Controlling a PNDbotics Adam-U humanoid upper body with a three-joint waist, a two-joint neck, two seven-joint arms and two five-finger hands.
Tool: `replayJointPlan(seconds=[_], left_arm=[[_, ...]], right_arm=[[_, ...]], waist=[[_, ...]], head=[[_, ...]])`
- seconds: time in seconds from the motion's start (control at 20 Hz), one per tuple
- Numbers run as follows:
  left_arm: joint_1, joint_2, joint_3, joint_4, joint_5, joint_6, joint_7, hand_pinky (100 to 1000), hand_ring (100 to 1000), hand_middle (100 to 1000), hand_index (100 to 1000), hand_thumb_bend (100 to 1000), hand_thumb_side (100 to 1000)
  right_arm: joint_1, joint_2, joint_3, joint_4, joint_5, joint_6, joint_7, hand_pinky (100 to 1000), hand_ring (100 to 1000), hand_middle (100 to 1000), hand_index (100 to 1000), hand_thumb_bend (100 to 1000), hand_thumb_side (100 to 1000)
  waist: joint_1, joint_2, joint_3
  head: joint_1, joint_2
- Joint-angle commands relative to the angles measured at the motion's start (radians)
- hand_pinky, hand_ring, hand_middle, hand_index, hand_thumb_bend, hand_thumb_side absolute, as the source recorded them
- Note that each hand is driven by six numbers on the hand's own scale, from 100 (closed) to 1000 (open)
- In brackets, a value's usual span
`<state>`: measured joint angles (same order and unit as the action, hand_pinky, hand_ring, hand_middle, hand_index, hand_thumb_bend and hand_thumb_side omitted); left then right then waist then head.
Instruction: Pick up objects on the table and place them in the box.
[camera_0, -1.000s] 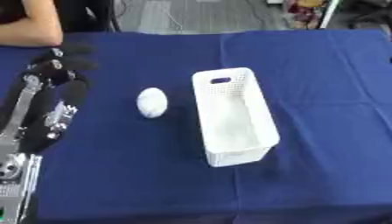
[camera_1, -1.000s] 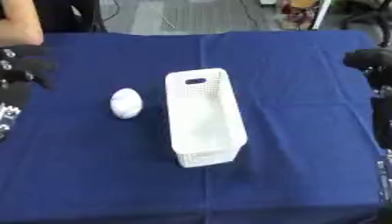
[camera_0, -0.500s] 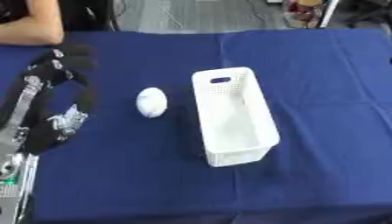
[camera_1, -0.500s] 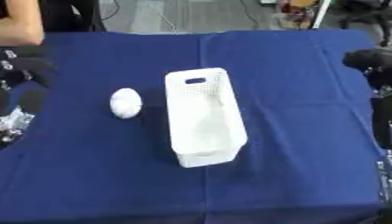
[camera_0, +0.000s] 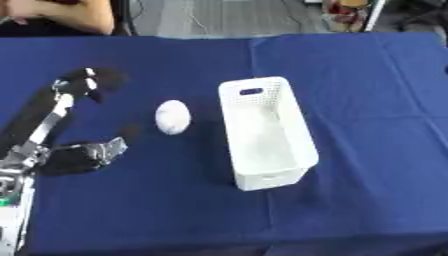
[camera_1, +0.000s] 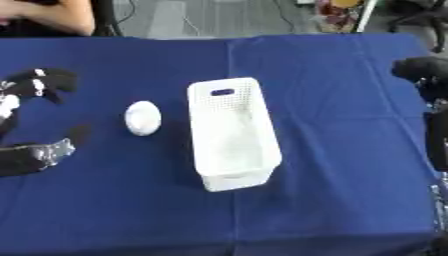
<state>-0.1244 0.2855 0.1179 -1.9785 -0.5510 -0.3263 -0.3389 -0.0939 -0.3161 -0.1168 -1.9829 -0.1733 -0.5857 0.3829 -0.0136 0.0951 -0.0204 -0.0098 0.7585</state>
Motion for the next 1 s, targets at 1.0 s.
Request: replayJointPlan(seconds=[1.0], left_arm=[[-0.212,0.402,-0.129,0.145,0.158,-0.122,-0.068,658,750,832,894,769,647]], right_arm=[[0.002,-0.02,-0.001,-0.017,-0.004,0.008,0.013,832,817,775,861,100,705]], waist=[[0.016,-0.024,-0.015]], head=[[0.01,-0.016]])
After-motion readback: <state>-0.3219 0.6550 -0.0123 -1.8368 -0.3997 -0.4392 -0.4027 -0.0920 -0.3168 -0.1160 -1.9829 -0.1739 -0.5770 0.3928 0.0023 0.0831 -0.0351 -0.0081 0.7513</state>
